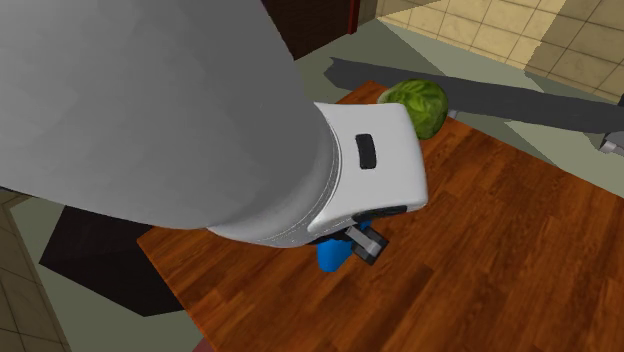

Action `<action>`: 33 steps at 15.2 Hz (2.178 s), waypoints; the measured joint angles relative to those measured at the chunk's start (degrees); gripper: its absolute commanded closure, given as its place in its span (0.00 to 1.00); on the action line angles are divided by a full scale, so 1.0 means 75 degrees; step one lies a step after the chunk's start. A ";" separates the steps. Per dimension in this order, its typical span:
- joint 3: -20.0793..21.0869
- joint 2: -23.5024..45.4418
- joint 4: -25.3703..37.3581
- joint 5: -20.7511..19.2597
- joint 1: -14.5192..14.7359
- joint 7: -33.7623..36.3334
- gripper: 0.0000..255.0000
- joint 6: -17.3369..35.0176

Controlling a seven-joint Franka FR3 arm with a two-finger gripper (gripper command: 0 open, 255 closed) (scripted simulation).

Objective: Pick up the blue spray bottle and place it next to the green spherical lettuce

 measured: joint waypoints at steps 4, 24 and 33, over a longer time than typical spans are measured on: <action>0.0003 0.0027 0.0495 0.0015 0.0173 0.0096 1.00 -0.0423; 0.1254 0.1471 -0.0493 0.1072 -0.0470 0.1016 1.00 -0.0173; 0.3072 0.2667 -0.1961 0.2096 -0.1663 0.1680 1.00 0.0857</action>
